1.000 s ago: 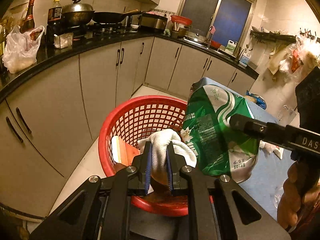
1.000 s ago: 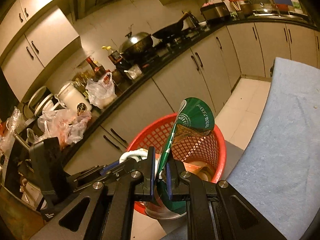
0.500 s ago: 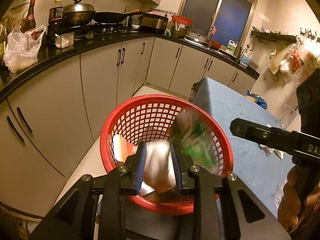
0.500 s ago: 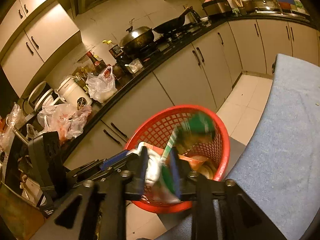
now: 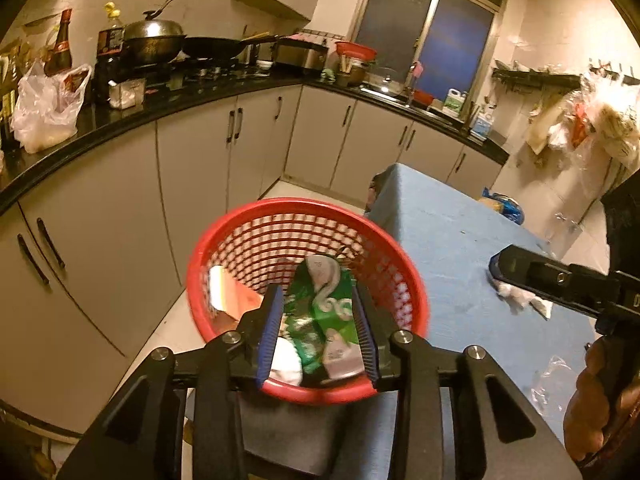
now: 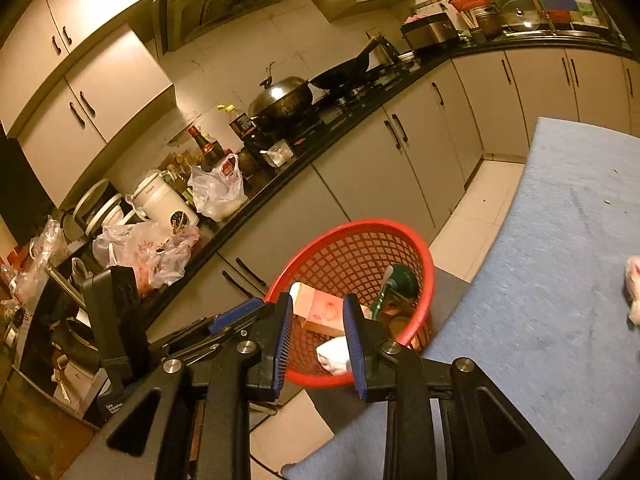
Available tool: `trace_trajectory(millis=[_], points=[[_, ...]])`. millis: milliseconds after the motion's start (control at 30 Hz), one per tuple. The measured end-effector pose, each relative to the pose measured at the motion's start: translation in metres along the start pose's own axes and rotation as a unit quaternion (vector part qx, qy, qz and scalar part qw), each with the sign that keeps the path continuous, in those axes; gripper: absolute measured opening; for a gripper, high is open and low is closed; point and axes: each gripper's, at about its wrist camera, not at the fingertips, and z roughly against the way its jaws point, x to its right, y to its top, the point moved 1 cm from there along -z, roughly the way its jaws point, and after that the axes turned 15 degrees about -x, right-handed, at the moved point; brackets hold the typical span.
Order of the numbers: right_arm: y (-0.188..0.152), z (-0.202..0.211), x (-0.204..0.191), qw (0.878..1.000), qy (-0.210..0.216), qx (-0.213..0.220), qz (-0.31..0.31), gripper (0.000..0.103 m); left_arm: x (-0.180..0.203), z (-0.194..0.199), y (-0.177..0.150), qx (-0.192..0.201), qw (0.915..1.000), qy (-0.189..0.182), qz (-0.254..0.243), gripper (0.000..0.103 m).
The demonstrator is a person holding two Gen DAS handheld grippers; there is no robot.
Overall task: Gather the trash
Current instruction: 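Return to the table and grasp the clear plastic container with the left tool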
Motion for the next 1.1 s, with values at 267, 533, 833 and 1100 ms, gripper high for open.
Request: trace_trajectory(millis=[267, 533, 833, 1100], points=[[-0.029, 0.045, 0.02, 0.999, -0.003, 0.025, -0.021, 0.033, 0.054, 0.011, -0.01, 0.006, 0.9988, -0.018, -0.046, 0.041], [-0.061, 0.105, 0.06, 0.996, -0.017, 0.063, -0.057, 0.043, 0.116, -0.002, -0.022, -0.016, 0.9944, -0.041, -0.097, 0.043], [-0.116, 0.178, 0.137, 0.981, -0.095, 0.097, -0.135, 0.054, 0.185, -0.04, -0.044, -0.071, 0.9833, -0.067, -0.154, 0.048], [-0.162, 0.21, 0.192, 0.967, -0.103, 0.111, -0.204, 0.057, 0.242, -0.066, -0.076, -0.139, 0.9593, -0.146, -0.198, 0.062]])
